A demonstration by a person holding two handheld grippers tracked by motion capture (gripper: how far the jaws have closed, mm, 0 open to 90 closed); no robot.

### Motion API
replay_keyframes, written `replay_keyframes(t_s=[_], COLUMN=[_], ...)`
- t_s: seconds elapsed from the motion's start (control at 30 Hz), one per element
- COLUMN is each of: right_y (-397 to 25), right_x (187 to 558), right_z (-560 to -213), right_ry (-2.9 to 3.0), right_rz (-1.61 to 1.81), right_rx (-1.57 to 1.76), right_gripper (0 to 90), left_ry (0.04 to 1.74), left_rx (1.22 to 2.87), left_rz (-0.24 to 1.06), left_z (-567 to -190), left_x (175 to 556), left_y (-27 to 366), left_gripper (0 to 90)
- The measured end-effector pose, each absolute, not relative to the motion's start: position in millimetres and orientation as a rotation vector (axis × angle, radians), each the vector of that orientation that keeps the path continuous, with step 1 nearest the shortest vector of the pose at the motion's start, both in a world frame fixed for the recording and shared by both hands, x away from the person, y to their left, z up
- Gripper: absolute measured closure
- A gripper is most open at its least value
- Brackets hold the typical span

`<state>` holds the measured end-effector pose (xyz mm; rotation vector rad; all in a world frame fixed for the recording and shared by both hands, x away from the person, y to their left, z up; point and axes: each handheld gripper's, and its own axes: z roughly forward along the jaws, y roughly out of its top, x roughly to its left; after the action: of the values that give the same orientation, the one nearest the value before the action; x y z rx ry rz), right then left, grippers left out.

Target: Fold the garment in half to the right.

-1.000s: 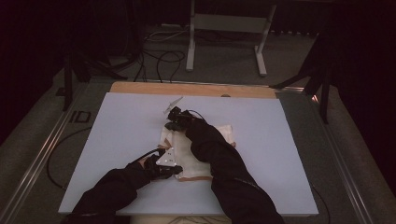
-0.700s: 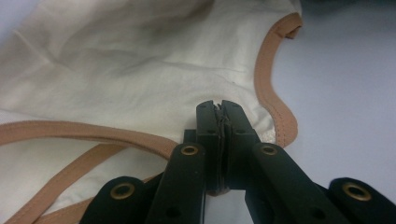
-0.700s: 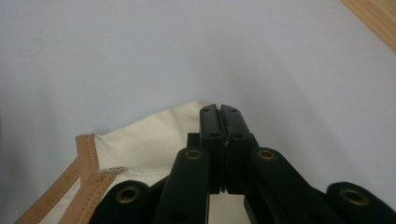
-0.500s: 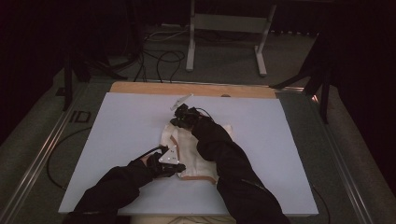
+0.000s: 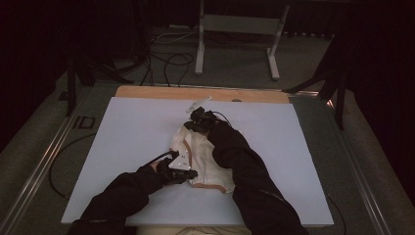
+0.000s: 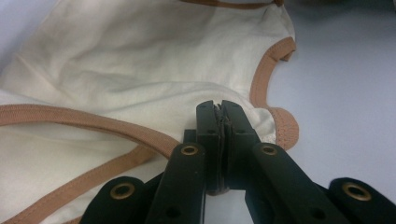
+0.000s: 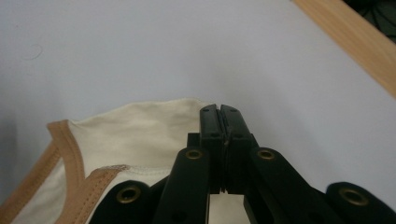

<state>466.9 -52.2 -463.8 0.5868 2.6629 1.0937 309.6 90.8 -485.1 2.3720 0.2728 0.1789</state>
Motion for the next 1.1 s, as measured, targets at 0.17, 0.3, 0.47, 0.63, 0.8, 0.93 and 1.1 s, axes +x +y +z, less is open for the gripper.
replay_keyframes(t_s=[0.17,0.3,0.47,0.63,0.8,0.93,1.1], right_y=[-66,-78,-91,-105,-117,-125,-135], right_x=[465,463,461,459,458,457,454], right_z=[-457,-452,-448,-445,-444,-443,-441], right_ry=[2.642,2.625,2.598,2.584,2.566,2.554,2.537], right_rz=[1.107,1.108,1.116,1.116,1.129,1.134,1.146], right_rx=[0.602,0.616,0.631,0.656,0.687,0.697,0.716], right_gripper=[89.9,89.9,89.9,89.9,89.8,89.8,89.8], left_ry=[0.259,0.243,0.225,0.216,0.203,0.191,0.175], left_rx=[2.369,2.368,2.362,2.360,2.359,2.360,2.361], left_rz=[0.179,0.181,0.179,0.181,0.177,0.171,0.169], left_z=[-481,-478,-474,-473,-471,-469,-467], left_x=[310,311,313,314,315,315,314], left_y=[84,77,69,62,57,51,45], left_gripper=[88.2,88.2,88.2,88.2,88.1,88.2,88.2])
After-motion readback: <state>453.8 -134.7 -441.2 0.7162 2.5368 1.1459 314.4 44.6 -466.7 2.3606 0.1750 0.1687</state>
